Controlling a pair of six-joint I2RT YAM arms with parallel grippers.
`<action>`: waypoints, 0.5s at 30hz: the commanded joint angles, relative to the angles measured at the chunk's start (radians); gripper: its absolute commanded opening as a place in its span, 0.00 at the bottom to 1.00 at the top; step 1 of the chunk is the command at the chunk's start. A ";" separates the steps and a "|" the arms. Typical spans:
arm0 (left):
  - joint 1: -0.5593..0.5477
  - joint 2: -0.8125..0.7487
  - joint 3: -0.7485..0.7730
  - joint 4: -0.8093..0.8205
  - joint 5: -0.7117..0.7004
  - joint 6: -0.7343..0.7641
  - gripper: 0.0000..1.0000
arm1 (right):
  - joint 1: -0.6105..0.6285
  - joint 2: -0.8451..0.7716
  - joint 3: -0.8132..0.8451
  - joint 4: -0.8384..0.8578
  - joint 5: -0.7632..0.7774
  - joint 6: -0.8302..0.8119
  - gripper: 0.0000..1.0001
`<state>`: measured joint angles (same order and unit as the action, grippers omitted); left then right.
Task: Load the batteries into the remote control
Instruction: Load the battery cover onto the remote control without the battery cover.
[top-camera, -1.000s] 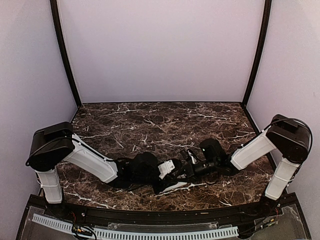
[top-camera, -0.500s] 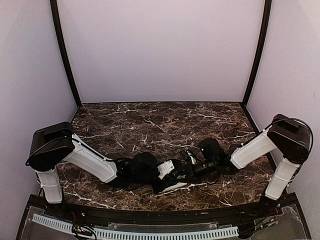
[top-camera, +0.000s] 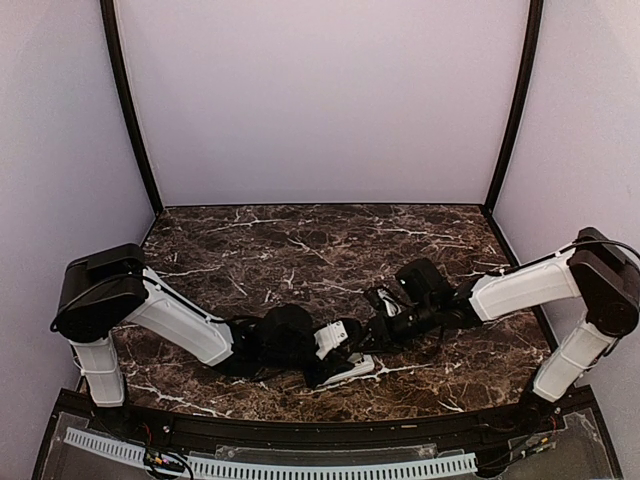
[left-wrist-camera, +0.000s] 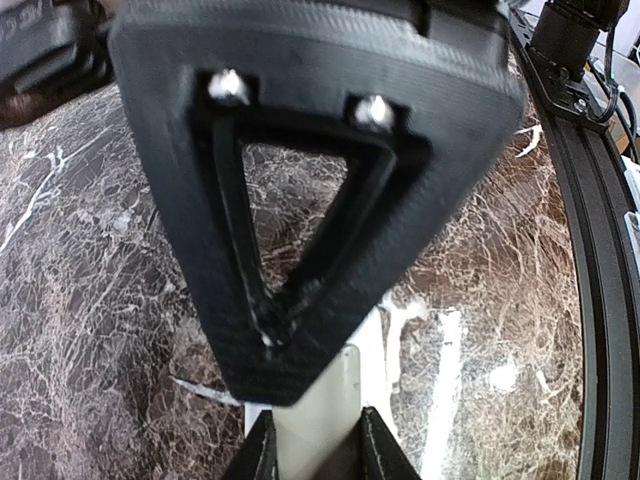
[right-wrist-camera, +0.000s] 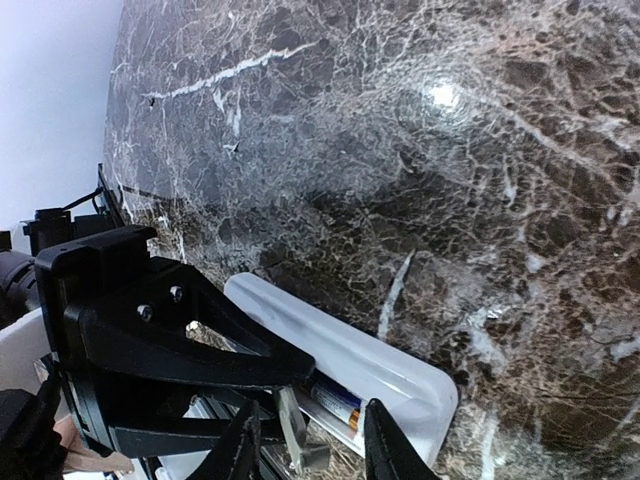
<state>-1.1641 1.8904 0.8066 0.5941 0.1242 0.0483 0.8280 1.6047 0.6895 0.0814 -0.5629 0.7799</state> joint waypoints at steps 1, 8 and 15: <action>-0.006 -0.005 -0.047 -0.155 0.049 0.003 0.00 | -0.010 -0.049 0.057 -0.197 0.086 -0.087 0.33; -0.006 0.001 -0.039 -0.163 0.050 0.004 0.00 | -0.007 -0.087 0.093 -0.301 0.108 -0.116 0.26; -0.006 0.006 -0.034 -0.165 0.048 0.003 0.00 | 0.026 -0.093 0.120 -0.336 0.120 -0.127 0.15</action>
<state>-1.1641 1.8881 0.8036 0.5926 0.1307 0.0490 0.8345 1.5261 0.7750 -0.2111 -0.4667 0.6716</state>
